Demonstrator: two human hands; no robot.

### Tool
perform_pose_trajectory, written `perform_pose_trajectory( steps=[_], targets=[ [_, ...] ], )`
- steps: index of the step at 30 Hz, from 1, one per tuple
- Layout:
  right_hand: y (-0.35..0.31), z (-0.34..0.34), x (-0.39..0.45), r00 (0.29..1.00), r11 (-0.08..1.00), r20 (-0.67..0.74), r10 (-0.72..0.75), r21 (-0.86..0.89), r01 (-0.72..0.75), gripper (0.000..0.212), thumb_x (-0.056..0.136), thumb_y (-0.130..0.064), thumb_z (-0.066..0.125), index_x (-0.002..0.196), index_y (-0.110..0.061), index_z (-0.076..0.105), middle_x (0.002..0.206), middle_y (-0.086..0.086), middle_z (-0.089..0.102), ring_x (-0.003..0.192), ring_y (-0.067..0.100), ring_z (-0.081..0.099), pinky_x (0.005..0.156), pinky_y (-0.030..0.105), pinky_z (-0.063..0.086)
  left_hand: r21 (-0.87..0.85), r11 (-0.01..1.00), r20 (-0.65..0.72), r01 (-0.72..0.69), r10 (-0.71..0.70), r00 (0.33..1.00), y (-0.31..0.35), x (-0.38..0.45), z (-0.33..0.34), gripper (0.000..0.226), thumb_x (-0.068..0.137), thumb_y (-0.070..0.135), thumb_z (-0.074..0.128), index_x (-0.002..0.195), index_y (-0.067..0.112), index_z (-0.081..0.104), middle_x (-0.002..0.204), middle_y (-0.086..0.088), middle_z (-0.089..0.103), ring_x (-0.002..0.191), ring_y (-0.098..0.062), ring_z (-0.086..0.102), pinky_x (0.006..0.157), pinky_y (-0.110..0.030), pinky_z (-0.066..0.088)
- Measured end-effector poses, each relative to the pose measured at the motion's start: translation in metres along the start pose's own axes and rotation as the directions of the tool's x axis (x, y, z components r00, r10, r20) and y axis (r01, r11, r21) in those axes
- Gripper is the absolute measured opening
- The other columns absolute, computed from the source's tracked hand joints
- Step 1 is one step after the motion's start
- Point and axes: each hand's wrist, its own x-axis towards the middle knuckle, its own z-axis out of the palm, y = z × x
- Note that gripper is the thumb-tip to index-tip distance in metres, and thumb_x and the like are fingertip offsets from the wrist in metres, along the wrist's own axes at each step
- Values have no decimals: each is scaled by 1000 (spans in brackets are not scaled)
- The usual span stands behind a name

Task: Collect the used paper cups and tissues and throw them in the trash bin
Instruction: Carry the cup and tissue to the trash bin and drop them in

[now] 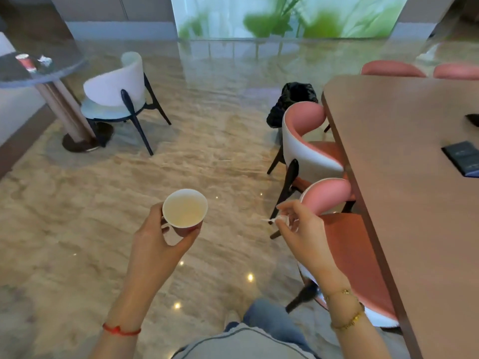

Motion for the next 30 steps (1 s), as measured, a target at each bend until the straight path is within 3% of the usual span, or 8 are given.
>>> perform_pose_trajectory(
  steps=[5,7,13,21,26,30],
  targets=[
    [12,30,105,1000,999,12,28,-19,-28,22,85,-12,66,104,-21,63,82,-12,60,75,2,55,65,9,40,-3,1000,26,12,-12,1000,-14,110,20,59,67,38,83,113,40,46,92,36,58,93,18,54,67,-4,42],
    [21,42,146,999,999,16,40,-23,-39,22,85,-12,66,103,-23,62,87,-11,62,79,2,56,67,9,42,2,1000,32,3,-3,999,-20,152,32,59,67,38,83,113,40,46,89,31,60,92,21,53,66,-1,42],
    [45,71,299,1000,999,19,25,-30,-25,22,84,-11,67,104,-20,62,81,-17,58,75,-1,55,67,4,40,-3,1000,32,-14,14,999,-29,303,82,58,67,36,83,113,34,47,96,26,56,93,10,57,68,-3,43],
    [57,86,529,1000,998,-25,6,-58,-7,21,83,-9,67,102,-18,63,74,-18,53,71,-1,54,63,5,37,-9,998,34,-57,57,998,-15,525,140,60,66,45,79,115,38,45,101,31,55,96,15,54,70,-8,42],
    [73,103,641,999,998,-33,38,-51,-40,23,84,-10,67,104,-20,63,76,-16,55,70,4,55,64,18,40,-20,997,37,-71,71,997,-16,637,173,62,63,60,69,116,43,44,102,38,54,98,16,53,69,-5,43],
    [95,124,725,998,998,-34,49,-44,-51,21,85,-13,65,103,-23,62,81,-14,58,77,2,55,66,10,40,-31,997,63,-77,79,995,-29,728,208,60,65,55,73,116,41,45,104,35,53,98,18,51,70,-7,42]
  ],
)
